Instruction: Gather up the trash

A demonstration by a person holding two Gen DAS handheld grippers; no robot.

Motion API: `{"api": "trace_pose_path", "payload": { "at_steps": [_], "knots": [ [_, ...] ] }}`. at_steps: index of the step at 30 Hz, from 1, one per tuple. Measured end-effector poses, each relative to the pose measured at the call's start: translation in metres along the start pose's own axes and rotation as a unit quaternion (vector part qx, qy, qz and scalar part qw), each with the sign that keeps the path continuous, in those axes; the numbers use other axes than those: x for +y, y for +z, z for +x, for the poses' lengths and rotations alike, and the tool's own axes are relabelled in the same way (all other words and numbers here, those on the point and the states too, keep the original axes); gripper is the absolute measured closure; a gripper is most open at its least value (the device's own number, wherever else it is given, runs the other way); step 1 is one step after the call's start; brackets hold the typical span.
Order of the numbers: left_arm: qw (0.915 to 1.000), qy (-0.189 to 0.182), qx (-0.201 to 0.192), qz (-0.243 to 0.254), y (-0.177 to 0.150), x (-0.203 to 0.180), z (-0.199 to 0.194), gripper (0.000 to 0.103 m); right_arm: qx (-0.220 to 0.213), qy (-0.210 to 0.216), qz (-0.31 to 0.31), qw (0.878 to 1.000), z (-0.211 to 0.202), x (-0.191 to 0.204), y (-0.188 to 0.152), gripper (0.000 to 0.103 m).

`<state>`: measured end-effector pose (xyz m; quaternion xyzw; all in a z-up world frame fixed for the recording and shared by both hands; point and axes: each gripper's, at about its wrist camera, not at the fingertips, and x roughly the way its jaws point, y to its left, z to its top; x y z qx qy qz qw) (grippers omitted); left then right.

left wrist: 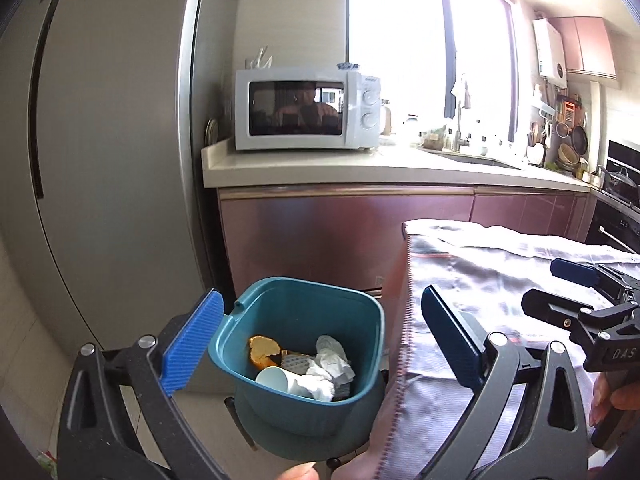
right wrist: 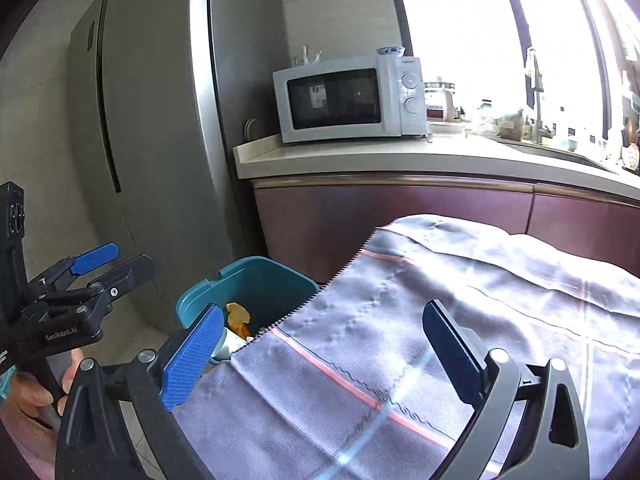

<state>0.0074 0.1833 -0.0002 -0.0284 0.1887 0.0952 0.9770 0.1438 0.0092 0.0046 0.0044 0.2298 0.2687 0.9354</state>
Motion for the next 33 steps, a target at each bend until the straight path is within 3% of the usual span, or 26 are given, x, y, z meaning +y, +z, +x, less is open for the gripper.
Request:
{"api": "trace_pose_path", "payload": {
  "at_steps": [5, 11, 20, 33],
  "knots": [
    [0.9995, -0.011, -0.031, -0.001, 0.000, -0.026, -0.027, 0.006, -0.051, -0.060, -0.010, 0.997, -0.042, -0.008, -0.016, 0.007],
    [0.9983, -0.028, -0.050, 0.009, -0.005, -0.055, -0.049, 0.006, -0.100, -0.099, -0.010, 0.990, -0.080, -0.013, -0.033, 0.007],
    [0.9957, -0.050, -0.074, 0.026, -0.020, -0.085, -0.070, 0.006, -0.121, -0.125, 0.007, 0.985, -0.106, -0.015, -0.046, 0.007],
    [0.9940, -0.039, -0.098, 0.028, -0.026, -0.088, -0.085, 0.006, -0.128, -0.129, 0.013, 0.983, -0.119, -0.013, -0.052, 0.007]
  ]
}}
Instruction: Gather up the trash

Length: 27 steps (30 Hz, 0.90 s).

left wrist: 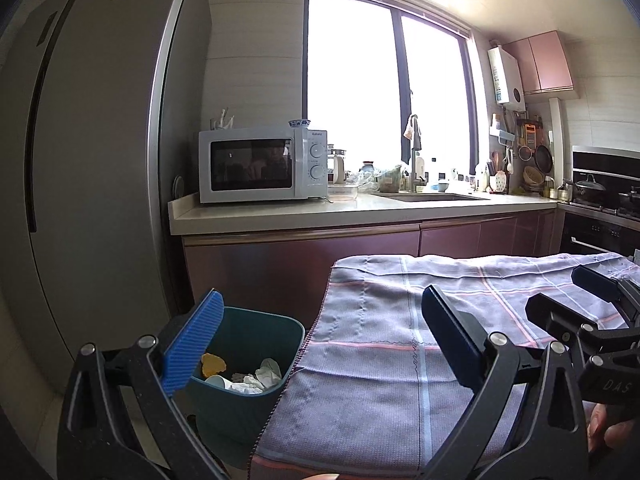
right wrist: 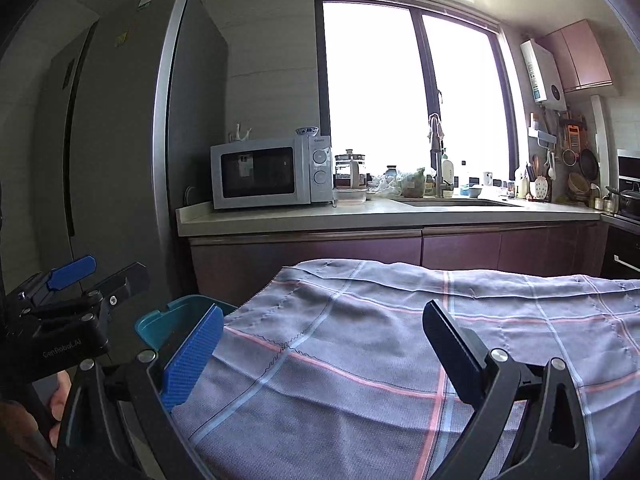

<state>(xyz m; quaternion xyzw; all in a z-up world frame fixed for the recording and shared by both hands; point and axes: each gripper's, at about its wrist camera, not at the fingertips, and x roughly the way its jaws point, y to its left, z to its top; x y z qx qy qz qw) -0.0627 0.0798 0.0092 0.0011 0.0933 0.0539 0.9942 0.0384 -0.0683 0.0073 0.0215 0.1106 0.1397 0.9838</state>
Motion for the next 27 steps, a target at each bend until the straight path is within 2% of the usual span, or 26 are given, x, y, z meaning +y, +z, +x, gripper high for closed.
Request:
{"api": "trace_pose_path", "payload": {
  "at_steps": [27],
  "knots": [
    [1.0000, 0.007, -0.005, 0.003, 0.0033, 0.0013, -0.0025, 0.006, 0.003, -0.007, 0.002, 1.000, -0.0019, -0.0037, -0.0009, 0.007]
  ]
}}
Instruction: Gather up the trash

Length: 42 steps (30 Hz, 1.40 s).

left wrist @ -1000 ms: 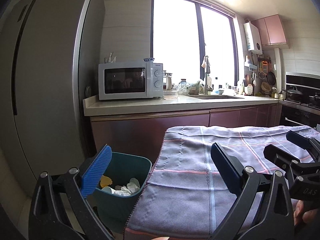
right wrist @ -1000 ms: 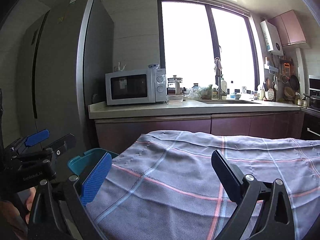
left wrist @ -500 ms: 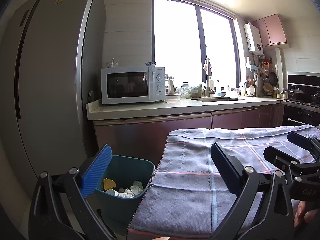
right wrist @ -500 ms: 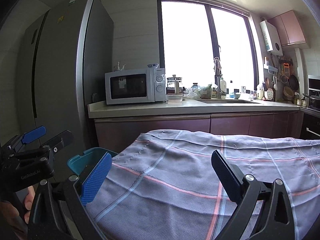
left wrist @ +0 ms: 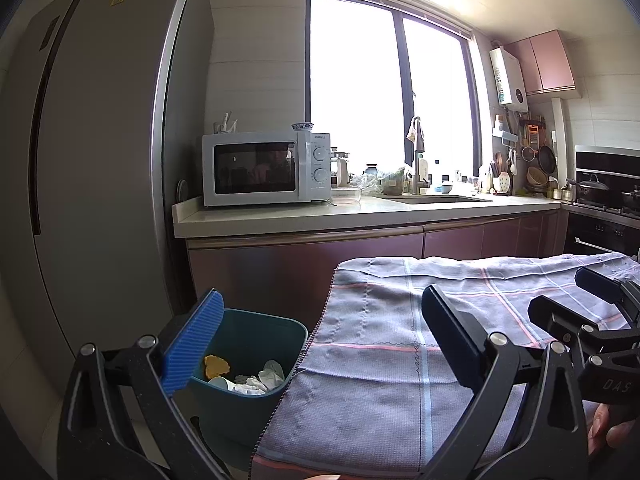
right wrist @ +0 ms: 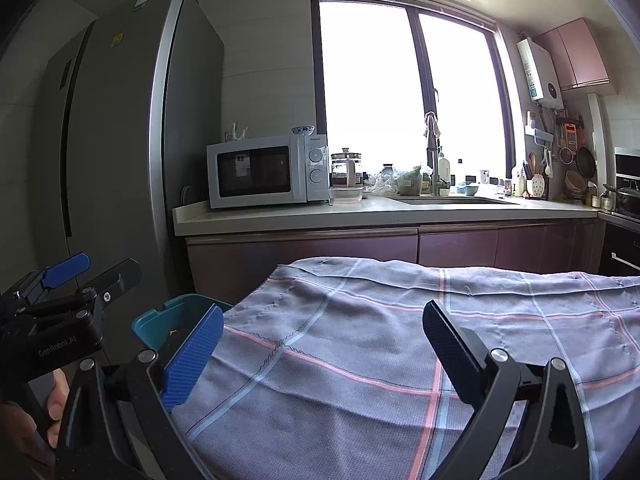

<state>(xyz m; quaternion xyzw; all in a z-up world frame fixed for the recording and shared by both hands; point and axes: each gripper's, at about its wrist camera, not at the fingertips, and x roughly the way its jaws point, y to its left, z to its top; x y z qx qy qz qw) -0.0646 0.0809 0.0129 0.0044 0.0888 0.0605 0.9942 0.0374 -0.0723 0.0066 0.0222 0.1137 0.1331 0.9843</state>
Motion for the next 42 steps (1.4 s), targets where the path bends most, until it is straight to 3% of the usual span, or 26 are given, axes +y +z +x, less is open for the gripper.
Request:
{"api": "trace_pose_path", "payload": {
  "at_steps": [42],
  "knots": [
    [1.0000, -0.001, 0.001, 0.000, 0.0000, -0.0038, 0.0039, 0.006, 0.002, -0.004, 0.007, 1.000, 0.0037, -0.0059, -0.0003, 0.007]
  ]
}}
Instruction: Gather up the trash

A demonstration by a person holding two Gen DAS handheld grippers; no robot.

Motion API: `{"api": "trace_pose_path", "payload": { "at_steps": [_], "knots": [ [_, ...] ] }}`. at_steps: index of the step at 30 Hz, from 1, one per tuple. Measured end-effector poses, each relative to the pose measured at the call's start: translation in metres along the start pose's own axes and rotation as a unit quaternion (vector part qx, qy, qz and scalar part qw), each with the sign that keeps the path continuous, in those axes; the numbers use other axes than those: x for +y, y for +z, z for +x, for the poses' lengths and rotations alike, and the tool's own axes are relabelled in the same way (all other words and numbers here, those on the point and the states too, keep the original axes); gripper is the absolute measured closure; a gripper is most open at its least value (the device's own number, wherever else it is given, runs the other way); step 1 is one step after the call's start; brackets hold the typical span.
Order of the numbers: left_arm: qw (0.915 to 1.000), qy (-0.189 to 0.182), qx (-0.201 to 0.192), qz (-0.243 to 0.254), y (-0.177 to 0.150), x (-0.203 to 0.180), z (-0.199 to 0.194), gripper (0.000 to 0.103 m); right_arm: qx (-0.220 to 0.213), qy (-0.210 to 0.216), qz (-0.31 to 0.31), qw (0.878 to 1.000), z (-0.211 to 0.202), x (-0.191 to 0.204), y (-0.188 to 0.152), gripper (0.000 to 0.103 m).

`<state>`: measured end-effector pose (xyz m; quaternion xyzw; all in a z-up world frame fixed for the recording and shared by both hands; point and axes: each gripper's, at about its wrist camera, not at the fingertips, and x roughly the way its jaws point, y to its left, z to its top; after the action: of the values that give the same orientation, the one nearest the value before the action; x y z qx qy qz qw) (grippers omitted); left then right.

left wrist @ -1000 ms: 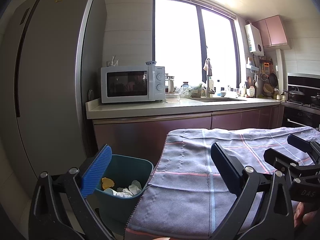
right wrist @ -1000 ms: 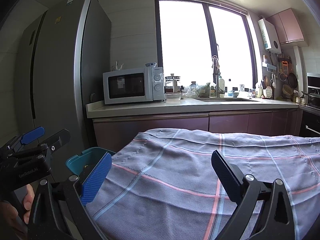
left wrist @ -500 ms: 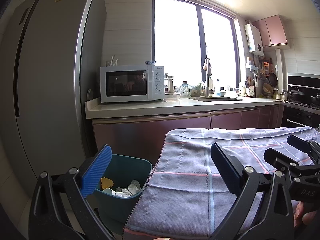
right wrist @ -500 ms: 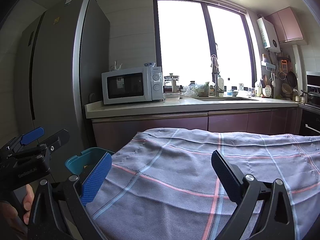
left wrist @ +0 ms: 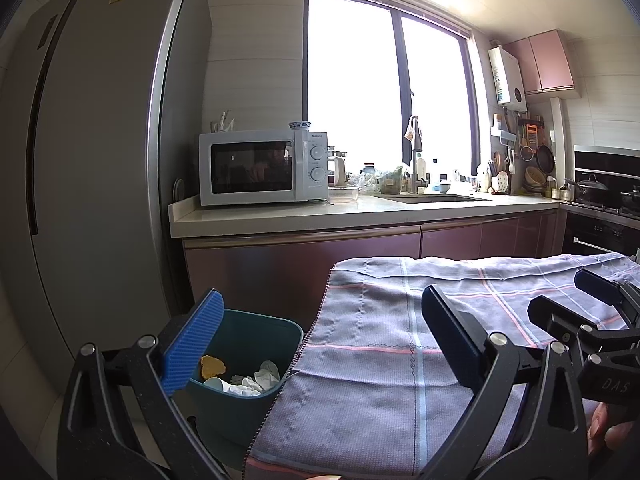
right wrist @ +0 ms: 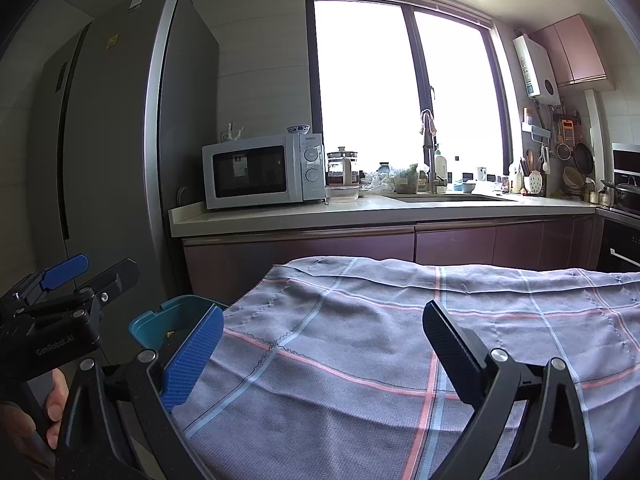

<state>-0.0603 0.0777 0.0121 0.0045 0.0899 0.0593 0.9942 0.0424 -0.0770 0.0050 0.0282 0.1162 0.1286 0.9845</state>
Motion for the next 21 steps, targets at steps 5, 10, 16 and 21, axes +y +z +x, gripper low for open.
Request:
{"api": "trace_pose_path", "payload": {
  "at_steps": [5, 10, 16, 21],
  "knots": [
    [1.0000, -0.001, 0.001, -0.001, 0.0003, -0.0005, 0.0007, 0.006, 0.000, 0.000, 0.000, 1.000, -0.0008, 0.0002, -0.0006, 0.007],
    [1.0000, 0.000, 0.002, -0.001, -0.0006, -0.0029, 0.0024, 0.006, 0.001, 0.000, 0.000, 1.000, -0.0008, -0.0001, -0.0008, 0.007],
    [1.0000, 0.000, 0.002, -0.001, -0.0005, -0.0027, 0.0023, 0.006, -0.001, -0.001, 0.002, 1.000, -0.0002, -0.0010, -0.0006, 0.007],
    [1.0000, 0.000, 0.002, -0.001, -0.0004, -0.0027, 0.0023, 0.006, -0.001, -0.002, 0.003, 1.000, 0.0002, -0.0013, 0.0000, 0.007]
  ]
}}
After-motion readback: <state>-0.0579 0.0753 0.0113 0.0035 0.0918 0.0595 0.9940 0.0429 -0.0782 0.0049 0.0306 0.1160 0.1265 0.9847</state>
